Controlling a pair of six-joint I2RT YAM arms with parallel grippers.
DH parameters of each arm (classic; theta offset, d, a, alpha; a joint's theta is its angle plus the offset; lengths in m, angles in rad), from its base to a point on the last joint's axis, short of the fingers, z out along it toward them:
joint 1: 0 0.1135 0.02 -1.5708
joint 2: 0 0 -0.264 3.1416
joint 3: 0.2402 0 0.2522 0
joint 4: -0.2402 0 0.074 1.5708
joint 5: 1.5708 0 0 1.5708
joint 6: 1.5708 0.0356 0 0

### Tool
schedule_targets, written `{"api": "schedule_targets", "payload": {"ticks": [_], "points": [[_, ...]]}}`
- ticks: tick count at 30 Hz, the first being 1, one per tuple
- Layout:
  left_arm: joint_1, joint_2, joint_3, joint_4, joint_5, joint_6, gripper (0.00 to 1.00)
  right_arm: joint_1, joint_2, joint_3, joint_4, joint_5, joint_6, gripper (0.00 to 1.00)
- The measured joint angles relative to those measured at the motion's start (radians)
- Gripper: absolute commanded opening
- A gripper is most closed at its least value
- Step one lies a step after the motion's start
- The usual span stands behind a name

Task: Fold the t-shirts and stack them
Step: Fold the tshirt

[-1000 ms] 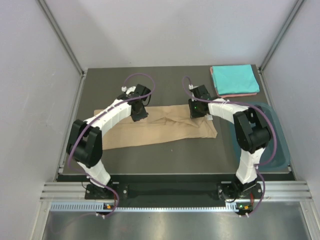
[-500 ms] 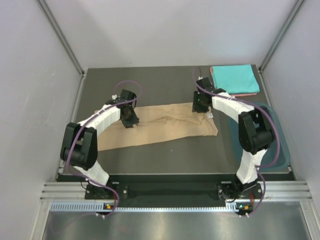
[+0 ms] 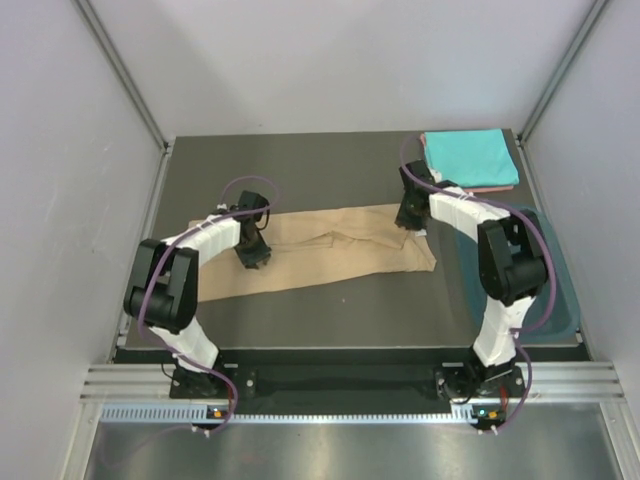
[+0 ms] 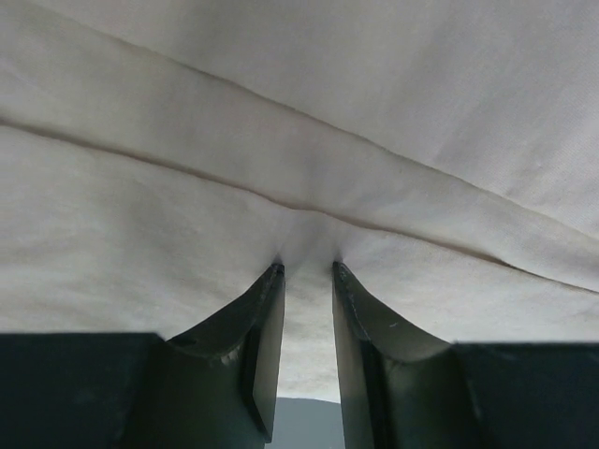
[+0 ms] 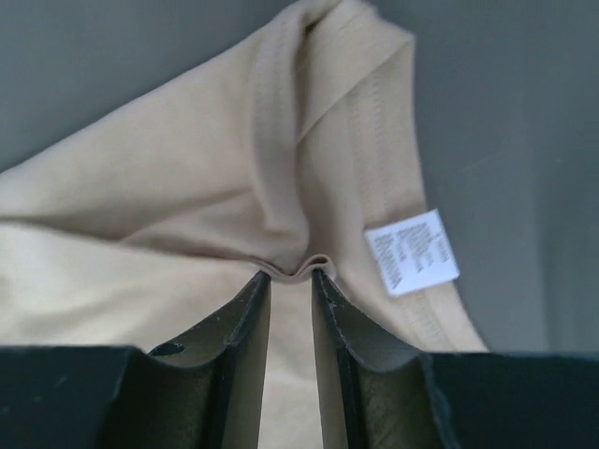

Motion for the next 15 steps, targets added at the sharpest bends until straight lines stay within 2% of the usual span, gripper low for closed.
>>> {"api": "schedule_targets", "payload": {"ticks": [5, 15], "points": [[-0.001, -0.026, -0.032, 0.01, -0.031, -0.034, 0.33, -0.061, 0.076, 0.001, 0.019, -0.013, -0.013, 0.24], [-0.002, -0.182, -0.142, -0.03, -0.053, -0.104, 0.34, -0.09, 0.076, 0.027, 0.003, -0.049, -0.012, 0.3]]}}
